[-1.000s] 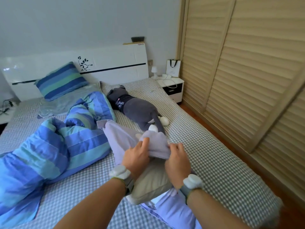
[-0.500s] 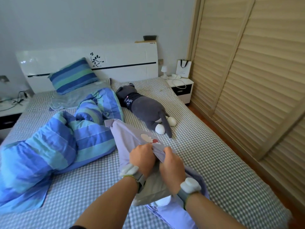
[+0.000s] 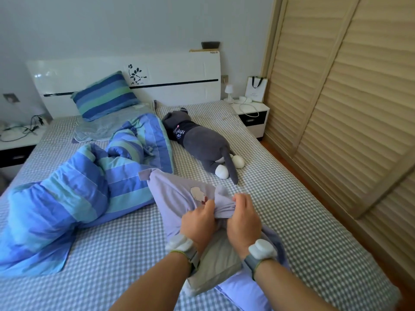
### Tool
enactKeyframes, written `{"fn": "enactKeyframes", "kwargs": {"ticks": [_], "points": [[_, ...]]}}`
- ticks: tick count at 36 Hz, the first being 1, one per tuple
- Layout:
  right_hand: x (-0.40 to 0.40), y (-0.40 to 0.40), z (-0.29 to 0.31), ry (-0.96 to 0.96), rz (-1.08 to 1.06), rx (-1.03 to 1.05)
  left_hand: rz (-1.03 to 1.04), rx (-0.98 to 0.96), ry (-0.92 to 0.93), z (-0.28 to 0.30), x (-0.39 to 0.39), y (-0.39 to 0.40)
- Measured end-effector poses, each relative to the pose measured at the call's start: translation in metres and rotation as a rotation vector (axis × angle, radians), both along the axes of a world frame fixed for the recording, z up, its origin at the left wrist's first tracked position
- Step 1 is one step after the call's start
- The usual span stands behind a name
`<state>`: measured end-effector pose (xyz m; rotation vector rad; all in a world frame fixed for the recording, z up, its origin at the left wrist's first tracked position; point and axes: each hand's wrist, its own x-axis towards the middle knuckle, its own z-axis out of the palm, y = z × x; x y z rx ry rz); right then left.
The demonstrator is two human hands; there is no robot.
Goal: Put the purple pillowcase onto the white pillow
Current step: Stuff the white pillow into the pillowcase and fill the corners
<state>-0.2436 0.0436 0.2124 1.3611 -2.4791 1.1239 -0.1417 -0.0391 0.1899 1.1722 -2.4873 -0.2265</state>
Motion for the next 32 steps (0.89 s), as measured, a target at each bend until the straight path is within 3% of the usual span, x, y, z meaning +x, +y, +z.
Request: {"fn": "enactKeyframes", "kwargs": {"ticks": [4, 10, 14, 17, 20, 23, 27, 29, 32], "points": [[0.014, 0.004, -0.010, -0.048, 0.093, -0.048, 0.160, 0.071, 0.032, 0.006, -0.003, -0.006], [0.008, 0.010, -0.010, 0.026, 0.168, 0.107, 0.098, 0.096, 0.168, 0.013, 0.001, -0.007], [-0.011, 0.008, 0.001, -0.047, 0.081, 0.106, 0.008, 0.091, 0.132, 0.014, -0.004, 0.005], [-0.018, 0.008, 0.005, -0.057, 0.081, 0.056, -0.071, 0.093, 0.254, 0.016, -0.007, 0.009], [-0.018, 0.004, -0.002, -0.013, 0.078, 0.048, -0.200, 0.329, 0.405, 0.022, -0.010, 0.002], [-0.025, -0.003, -0.009, -0.080, 0.077, 0.147, -0.286, 0.597, 0.422, 0.038, -0.010, -0.002], [-0.035, -0.001, -0.008, -0.223, 0.289, 0.127, -0.258, 1.271, 0.418, 0.047, 0.006, -0.017], [-0.038, 0.000, -0.004, -0.323, 0.362, 0.135, -0.230, 1.335, 0.329, 0.054, 0.009, -0.023], [-0.038, -0.003, 0.006, -0.662, 0.394, 0.094, -0.213, 1.197, 0.255, 0.065, 0.009, -0.031]]}}
